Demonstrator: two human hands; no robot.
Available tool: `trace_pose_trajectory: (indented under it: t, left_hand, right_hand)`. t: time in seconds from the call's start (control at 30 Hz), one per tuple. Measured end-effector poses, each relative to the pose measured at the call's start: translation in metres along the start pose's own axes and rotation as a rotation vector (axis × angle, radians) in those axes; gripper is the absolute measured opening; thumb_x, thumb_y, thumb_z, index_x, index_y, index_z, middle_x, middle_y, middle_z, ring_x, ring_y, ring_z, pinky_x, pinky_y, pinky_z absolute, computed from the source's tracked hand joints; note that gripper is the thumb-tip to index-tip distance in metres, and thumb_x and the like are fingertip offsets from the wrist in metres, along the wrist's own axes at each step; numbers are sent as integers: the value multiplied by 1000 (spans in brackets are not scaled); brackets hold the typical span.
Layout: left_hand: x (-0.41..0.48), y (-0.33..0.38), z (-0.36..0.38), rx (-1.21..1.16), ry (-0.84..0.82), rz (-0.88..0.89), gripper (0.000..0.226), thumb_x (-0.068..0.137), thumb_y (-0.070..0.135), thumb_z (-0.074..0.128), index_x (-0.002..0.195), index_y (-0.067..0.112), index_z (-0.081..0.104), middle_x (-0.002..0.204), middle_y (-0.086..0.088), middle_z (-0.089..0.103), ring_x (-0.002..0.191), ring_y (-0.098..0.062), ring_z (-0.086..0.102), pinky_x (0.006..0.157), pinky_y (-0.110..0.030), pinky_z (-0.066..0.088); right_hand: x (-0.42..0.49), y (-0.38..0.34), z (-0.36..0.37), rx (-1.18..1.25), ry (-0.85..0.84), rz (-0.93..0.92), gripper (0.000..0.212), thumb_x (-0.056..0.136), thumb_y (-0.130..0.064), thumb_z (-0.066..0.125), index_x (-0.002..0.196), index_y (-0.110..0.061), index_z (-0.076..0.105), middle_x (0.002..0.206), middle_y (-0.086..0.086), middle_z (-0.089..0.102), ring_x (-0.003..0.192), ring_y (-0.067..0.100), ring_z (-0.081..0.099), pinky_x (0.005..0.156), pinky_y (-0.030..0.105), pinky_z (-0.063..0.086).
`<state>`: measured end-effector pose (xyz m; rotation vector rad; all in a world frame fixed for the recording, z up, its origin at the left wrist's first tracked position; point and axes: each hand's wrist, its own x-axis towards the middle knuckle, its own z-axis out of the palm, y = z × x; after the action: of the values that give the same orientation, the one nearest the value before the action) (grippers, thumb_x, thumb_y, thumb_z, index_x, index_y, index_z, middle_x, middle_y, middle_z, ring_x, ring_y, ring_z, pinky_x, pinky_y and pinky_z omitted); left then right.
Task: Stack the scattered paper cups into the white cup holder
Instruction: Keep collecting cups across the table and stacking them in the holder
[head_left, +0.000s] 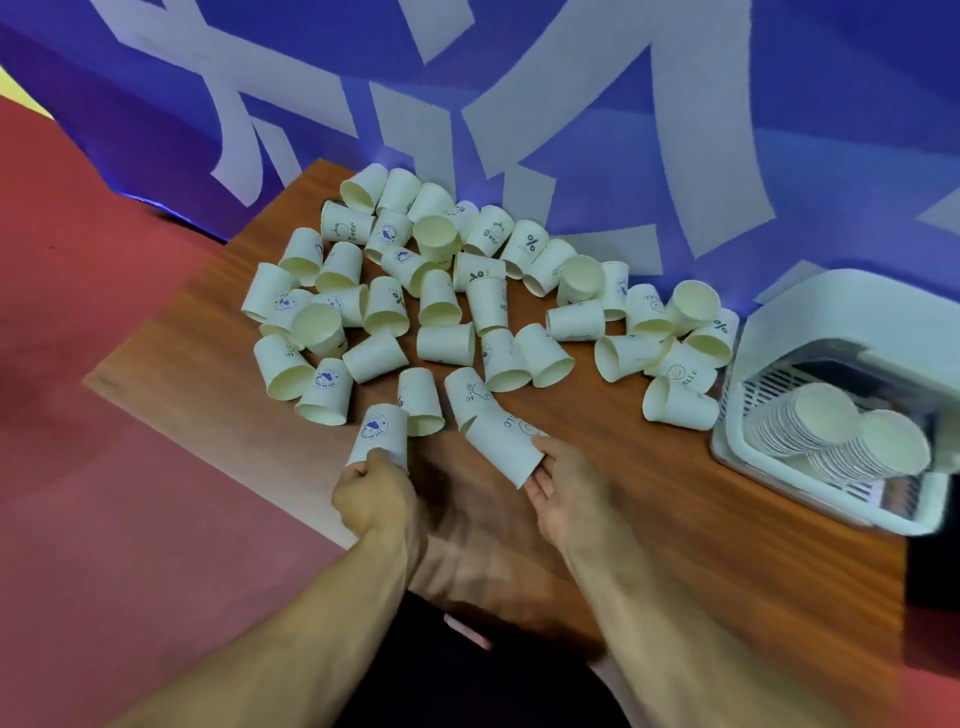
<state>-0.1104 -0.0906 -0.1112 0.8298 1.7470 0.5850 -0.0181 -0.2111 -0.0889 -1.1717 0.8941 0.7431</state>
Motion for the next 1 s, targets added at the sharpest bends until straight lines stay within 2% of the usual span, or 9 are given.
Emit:
trace_pose_trajectory:
  t: [0.17,0.23,0.33,0.47,0.6,0.73,0.83,0.93,1.0]
  left_hand:
    - [-34,-12,8,22,-74,198,14,75,26,58,69,15,63,82,-7,70,67,-27,58,58,-34,47]
    - [-55,-17,14,45,-140,294,16,77,23,58,73,9,64,78,-2,69,62,-20,54,55,-28,43]
    - [-96,-23,29,113,-305,483,17,84,17,59,73,5,57,61,11,57,58,-10,49,51,-21,40]
    - [-162,-29,61,244,-611,793,25,90,18,57,69,10,46,59,9,43,55,-7,38,51,-24,32]
    - [-225,-33,98,373,-832,1082,22,95,26,54,76,17,53,69,7,56,65,-8,51,59,-24,40]
    - [-273,-39,138,468,-929,1376,17,96,28,52,90,14,60,81,4,65,75,-14,58,66,-32,45]
    - [-295,-44,162,523,-974,1645,13,94,21,52,86,12,54,79,-1,58,72,-21,52,61,-38,42]
    - [-298,-50,189,693,-987,1860,5,89,13,49,85,13,52,81,-6,53,71,-26,49,58,-37,39]
    - [-295,-54,203,849,-994,1999,15,84,10,40,90,11,54,84,-10,52,72,-31,49,59,-39,38]
  right_hand:
    - [-4,-28,-53,13,-30,-130,22,81,0,68,100,-10,64,105,13,69,85,18,68,61,28,51]
    - [-8,-44,-76,43,-41,-220,26,83,2,66,106,-10,63,102,12,70,85,19,68,64,28,53]
    - [-20,-71,-112,33,-37,-393,21,83,1,67,101,-10,66,99,10,72,87,19,71,77,33,57]
    - [-41,-119,-169,-57,88,-780,20,82,3,70,82,-16,65,73,-9,70,68,4,66,67,16,52]
    - [-43,-169,-225,-326,319,-1093,14,81,-10,73,82,-22,64,73,-4,64,67,7,59,68,20,50]
    - [-31,-206,-264,-551,538,-1306,6,81,-18,70,87,-17,66,70,-6,63,62,9,58,68,27,53]
    - [-8,-221,-281,-781,585,-1437,9,83,-16,67,92,-14,66,76,-4,63,69,16,59,69,36,51]
    - [15,-228,-288,-969,567,-1528,13,83,-16,63,95,-13,66,79,0,62,73,23,59,64,38,50]
    - [28,-228,-289,-1070,546,-1563,16,81,-15,62,96,-11,67,79,3,63,73,27,59,63,38,50]
